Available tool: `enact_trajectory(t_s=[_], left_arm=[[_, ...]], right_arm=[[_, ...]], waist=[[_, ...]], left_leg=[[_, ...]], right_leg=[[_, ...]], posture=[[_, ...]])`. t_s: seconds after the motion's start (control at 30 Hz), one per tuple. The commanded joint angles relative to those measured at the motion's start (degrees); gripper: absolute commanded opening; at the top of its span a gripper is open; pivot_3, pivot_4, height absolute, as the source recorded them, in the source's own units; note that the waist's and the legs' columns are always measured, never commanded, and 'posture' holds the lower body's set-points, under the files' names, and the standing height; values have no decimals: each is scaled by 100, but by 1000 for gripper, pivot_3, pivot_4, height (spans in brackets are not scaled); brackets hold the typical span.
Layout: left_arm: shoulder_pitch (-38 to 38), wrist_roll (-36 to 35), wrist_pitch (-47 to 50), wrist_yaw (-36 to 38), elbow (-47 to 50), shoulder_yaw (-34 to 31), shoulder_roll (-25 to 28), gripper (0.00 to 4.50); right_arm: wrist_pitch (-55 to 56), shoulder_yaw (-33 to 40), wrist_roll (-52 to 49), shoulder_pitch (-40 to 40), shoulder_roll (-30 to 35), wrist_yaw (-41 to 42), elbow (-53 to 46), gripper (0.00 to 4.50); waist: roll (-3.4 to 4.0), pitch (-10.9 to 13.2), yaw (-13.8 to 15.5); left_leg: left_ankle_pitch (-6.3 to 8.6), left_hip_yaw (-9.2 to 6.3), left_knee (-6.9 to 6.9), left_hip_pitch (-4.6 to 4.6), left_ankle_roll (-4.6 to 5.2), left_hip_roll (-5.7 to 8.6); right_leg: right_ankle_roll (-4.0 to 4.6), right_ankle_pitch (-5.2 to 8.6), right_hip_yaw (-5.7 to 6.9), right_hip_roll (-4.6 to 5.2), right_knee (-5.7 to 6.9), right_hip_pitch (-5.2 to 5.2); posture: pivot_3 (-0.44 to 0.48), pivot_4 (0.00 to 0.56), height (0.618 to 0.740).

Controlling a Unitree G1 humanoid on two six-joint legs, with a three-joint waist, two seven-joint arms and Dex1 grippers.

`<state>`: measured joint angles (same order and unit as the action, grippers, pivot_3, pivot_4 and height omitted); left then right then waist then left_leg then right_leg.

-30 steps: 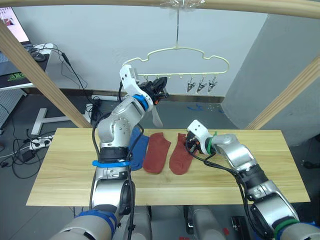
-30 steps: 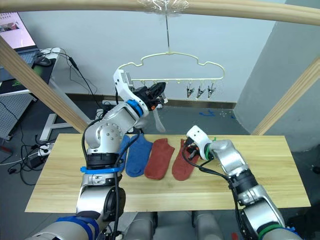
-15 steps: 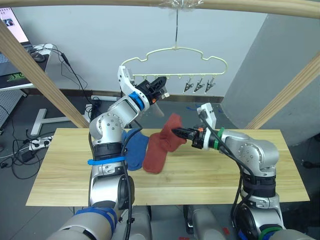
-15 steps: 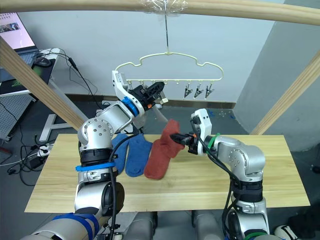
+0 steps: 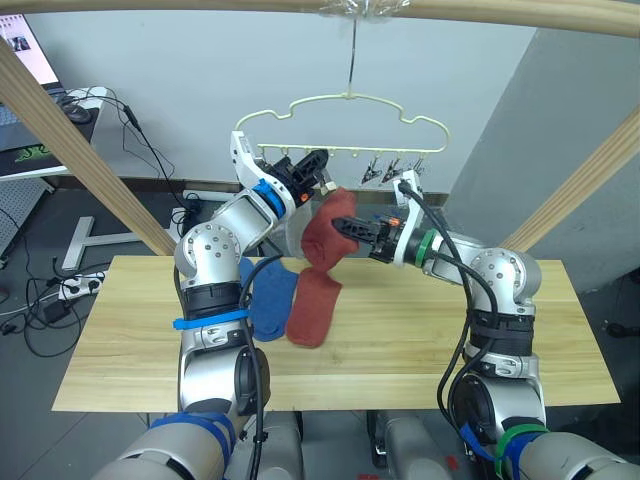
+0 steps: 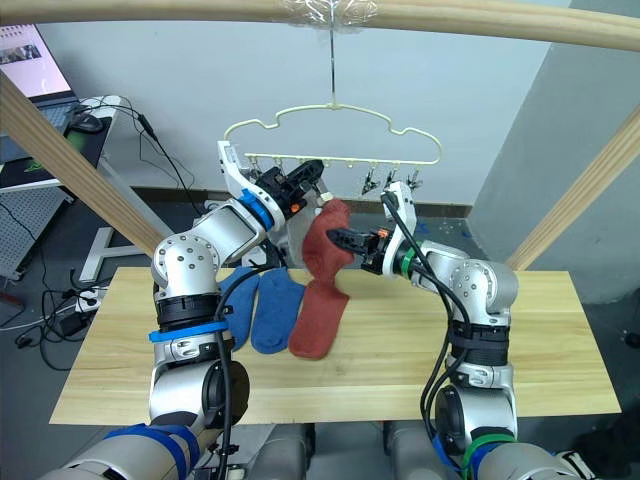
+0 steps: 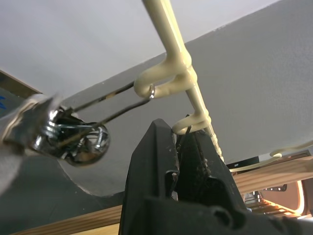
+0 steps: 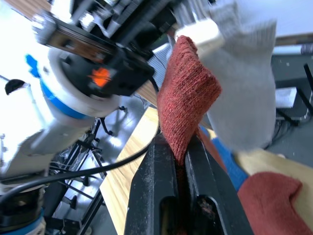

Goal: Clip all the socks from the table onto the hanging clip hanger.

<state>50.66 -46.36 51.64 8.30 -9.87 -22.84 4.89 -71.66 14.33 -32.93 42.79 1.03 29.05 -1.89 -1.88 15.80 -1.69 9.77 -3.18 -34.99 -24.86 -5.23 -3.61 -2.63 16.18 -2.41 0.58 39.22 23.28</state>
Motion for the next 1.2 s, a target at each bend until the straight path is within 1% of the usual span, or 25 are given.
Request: enact_trajectory(t_s=[0.03,0.43,0.97,1.2], left_arm=[[154,-147,-45,8,264,65,-4,51],[96,-175,-69,-66,364,72,-43,51],[-7,-206,-48,-149,492,80,-91,51],[-46,-216,-16,-162,559,95,-99,51]], right_arm=[[138,-56,-230,140,36,-9,6,45],[279,-349,-351,363,210,29,429,45],[743,-617,-308,1018,453,283,1252,45],[952,-653,-281,1167,525,305,1503,45]], waist=[[0,0,1],[0,0,6],[0,0,19],[0,0,23]], left_leg=[[0,0,0,0,0,0],[0,0,1,-1,0,0],[0,0,5,-2,0,0],[0,0,7,-2,0,0]], right_leg=[[0,0,0,0,0,0],[0,0,0,0,-1,0],[0,0,1,0,-7,1],[0,0,1,0,-11,1]], posture=[[30,209,740],[53,211,740],[63,213,740],[66,212,740]])
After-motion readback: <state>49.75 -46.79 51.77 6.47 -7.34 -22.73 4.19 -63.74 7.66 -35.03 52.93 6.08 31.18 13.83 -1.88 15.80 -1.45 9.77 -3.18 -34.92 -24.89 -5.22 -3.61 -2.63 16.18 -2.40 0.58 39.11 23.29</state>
